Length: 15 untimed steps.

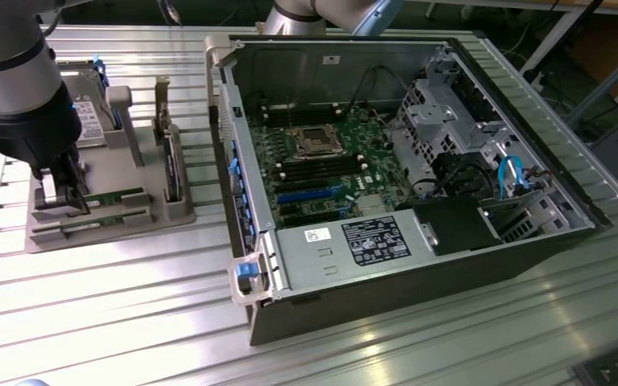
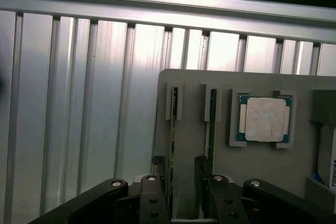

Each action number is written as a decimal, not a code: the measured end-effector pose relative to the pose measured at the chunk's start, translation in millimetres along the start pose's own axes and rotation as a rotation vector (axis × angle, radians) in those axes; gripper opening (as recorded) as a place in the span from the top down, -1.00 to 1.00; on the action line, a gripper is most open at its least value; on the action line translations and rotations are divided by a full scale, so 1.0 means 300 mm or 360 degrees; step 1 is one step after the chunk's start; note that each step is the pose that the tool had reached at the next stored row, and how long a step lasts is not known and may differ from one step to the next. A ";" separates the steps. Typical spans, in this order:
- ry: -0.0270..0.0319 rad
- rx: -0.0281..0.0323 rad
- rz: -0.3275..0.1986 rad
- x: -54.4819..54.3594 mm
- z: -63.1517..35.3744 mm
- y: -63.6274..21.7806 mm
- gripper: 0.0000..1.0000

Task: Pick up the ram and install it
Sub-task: 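Pick up the ram and move it above insertion slot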

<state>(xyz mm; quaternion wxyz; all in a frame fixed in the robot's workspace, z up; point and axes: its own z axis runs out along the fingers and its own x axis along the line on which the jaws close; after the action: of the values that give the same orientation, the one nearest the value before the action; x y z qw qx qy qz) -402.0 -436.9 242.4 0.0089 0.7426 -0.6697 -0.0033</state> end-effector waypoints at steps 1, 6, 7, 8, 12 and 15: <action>0.00001 0.00000 0.0000 0.000 0.006 0.000 0.28; 0.00003 -0.00004 0.0000 0.000 0.011 0.000 0.28; 0.00002 -0.00001 0.0000 0.000 0.012 0.000 0.28; 0.00001 0.00000 0.0000 0.000 0.012 0.000 0.28; 0.00000 0.00000 0.0000 0.000 0.028 0.000 0.28; 0.00017 -0.00005 -0.0001 0.003 0.058 -0.001 0.28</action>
<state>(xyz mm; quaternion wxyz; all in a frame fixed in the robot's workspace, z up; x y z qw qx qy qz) -402.0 -438.0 225.1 0.0094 0.7429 -0.6694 -0.0030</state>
